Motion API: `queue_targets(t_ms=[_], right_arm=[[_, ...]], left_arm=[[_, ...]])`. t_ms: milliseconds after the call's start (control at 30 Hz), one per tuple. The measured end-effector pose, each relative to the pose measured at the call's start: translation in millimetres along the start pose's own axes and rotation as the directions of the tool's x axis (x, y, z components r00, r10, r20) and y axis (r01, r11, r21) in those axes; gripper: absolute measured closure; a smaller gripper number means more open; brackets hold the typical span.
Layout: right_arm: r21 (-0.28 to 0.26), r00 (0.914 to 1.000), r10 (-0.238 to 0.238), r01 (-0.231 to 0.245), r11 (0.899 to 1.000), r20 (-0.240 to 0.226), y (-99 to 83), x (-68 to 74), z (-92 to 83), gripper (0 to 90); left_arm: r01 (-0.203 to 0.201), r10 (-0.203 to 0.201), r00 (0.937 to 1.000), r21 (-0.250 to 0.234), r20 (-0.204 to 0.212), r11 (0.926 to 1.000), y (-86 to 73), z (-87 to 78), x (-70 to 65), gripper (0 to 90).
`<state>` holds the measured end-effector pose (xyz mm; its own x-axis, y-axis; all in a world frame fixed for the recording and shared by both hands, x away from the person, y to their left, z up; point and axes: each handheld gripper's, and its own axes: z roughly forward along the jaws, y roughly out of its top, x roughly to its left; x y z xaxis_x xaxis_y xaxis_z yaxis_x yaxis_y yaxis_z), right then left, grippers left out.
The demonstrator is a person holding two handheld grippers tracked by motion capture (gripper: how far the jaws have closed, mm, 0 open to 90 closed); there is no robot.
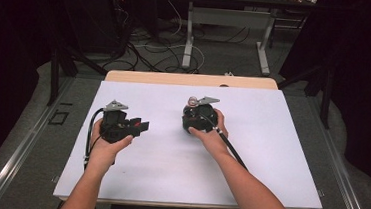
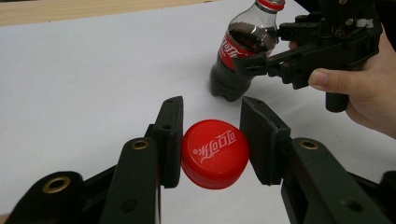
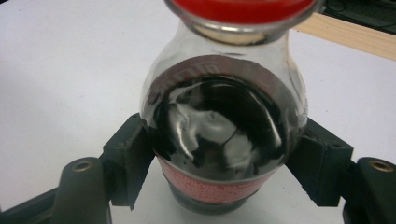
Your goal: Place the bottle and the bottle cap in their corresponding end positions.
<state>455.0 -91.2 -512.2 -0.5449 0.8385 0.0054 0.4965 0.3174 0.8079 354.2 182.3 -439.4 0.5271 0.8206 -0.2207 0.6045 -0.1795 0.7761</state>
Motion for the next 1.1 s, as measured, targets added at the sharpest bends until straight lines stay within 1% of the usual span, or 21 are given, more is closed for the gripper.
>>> queue_targets(t_ms=[33, 100, 133, 200, 267, 333, 400, 467, 500, 533, 567, 700, 767, 800, 867, 900, 967, 1000, 1033, 1067, 1100], right_arm=[[0.003, 0.9999, 0.009, -0.009, 1.0, -0.005, 0.0, 0.1, -0.1, 27.9], [0.01, 0.9999, 0.001, -0.001, 1.0, -0.012, -0.3, -0.8, 0.3, 27.2], [0.0, 0.9999, 0.005, -0.004, 1.0, -0.011, -0.8, -0.8, 1.0, 26.2], [0.012, 0.9998, 0.014, -0.014, 1.0, -0.016, -1.4, -0.9, 1.3, 22.7], [0.02, 0.9996, 0.015, -0.014, 1.0, -0.025, -3.4, -1.4, 1.4, 19.8], [0.026, 0.999, 0.019, -0.018, 1.0, -0.039, -6.1, -2.2, 0.6, 17.8], [0.026, 0.9992, 0.024, -0.023, 0.999, -0.033, -9.1, -3.0, -2.5, 16.7], [0.033, 0.9988, 0.023, -0.022, 0.999, -0.042, -12.0, -5.5, -6.0, 15.2], [0.034, 0.999, 0.03, -0.029, 0.999, -0.033, -13.2, -6.4, -8.3, 15.2], [0.043, 0.9993, 0.032, -0.031, 0.999, -0.02, -14.2, -7.5, -10.9, 15.1], [0.043, 0.9992, 0.037, -0.036, 0.998, -0.014, -15.1, -9.0, -13.3, 14.9], [0.05, 0.999, 0.045, -0.044, 0.998, -0.009, -19.2, -13.8, -23.7, 9.9], [0.059, 0.9993, 0.038, -0.037, 0.998, -0.006, -21.8, -15.7, -28.8, 6.8], [0.07, 0.9995, 0.031, -0.03, 0.997, -0.004, -23.3, -16.4, -31.4, 5.2], [0.087, 1.0, 0.004, -0.004, 0.996, -0.002, -27.3, -18.3, -36.4, 0.5], [0.096, 1.0, 0.006, -0.005, 0.995, -0.007, -29.2, -18.5, -38.7, 0.0], [0.108, 1.0, 0.001, -0.001, 0.994, 0.002, -33.8, -19.6, -44.4, 0.0], [0.118, 1.0, -0.003, 0.002, 0.993, 0.006, -36.2, -20.7, -47.6, 0.0], [0.126, 0.9999, 0.001, -0.003, 0.992, 0.011, -38.9, -21.1, -51.1, 0.0], [0.127, 0.9999, -0.012, 0.01, 0.992, 0.01, -42.2, -22.9, -53.8, 0.0], [0.13, 0.9999, -0.011, 0.01, 0.992, 0.011, -45.5, -24.0, -57.4, 0.0]], left_arm=[[0.01, -0.01, 1.0, 0.0, 0.0, 1.0, -0.3, 0.1, -0.5, 61.1], [0.015, -0.015, 0.9999, -0.003, 0.0, 0.9999, -0.6, 0.7, -0.4, 61.1], [0.01, -0.01, 0.9999, -0.002, -0.001, 0.9999, -0.6, 0.7, 0.3, 61.1], [0.019, -0.019, 0.9998, -0.001, 0.0, 0.9998, -1.0, 1.3, 0.1, 61.1], [0.012, -0.012, 0.9999, 0.001, 0.0, 0.9999, -1.3, 2.0, 1.3, 61.1], [0.025, -0.025, 0.9997, 0.006, 0.005, 0.9997, -2.2, 3.8, 0.8, 61.1], [0.017, -0.017, 0.9998, 0.017, 0.01, 0.9997, -2.8, 6.1, 0.7, 61.1], [0.016, -0.017, 0.9998, 0.021, 0.01, 0.9996, -3.6, 9.0, -0.9, 61.1], [0.001, -0.001, 0.9999, 0.032, 0.01, 0.9995, -3.6, 9.9, -0.8, 61.1], [0.009, -0.009, 0.9999, 0.026, 0.014, 0.9996, -4.2, 12.2, -2.2, 61.1], [-0.003, 0.002, 0.9999, 0.036, 0.014, 0.9993, -4.4, 13.3, -2.5, 61.1], [-0.01, 0.009, 0.9998, 0.05, 0.02, 0.9987, -6.1, 20.1, -6.3, 61.1], [-0.02, 0.019, 0.9995, 0.06, 0.025, 0.998, -7.1, 23.3, -7.8, 61.1], [-0.015, 0.013, 0.9996, 0.066, 0.026, 0.9977, -7.7, 24.7, -9.1, 61.1], [-0.023, 0.021, 0.9994, 0.071, 0.027, 0.9972, -8.8, 27.5, -10.6, 61.1], [-0.026, 0.024, 0.9993, 0.078, 0.028, 0.9966, -9.2, 28.8, -11.3, 61.1], [-0.025, 0.022, 0.9992, 0.092, 0.033, 0.9954, -10.2, 31.4, -13.2, 61.1], [-0.032, 0.029, 0.999, 0.088, 0.035, 0.9956, -11.0, 33.1, -13.6, 61.1], [-0.034, 0.031, 0.9989, 0.098, 0.036, 0.9946, -11.3, 33.9, -14.4, 61.1], [-0.037, 0.034, 0.9987, 0.094, 0.038, 0.9949, -12.3, 36.1, -15.4, 61.1], [-0.037, 0.032, 0.9986, 0.101, 0.041, 0.9943, -12.8, 37.3, -16.3, 61.1]])
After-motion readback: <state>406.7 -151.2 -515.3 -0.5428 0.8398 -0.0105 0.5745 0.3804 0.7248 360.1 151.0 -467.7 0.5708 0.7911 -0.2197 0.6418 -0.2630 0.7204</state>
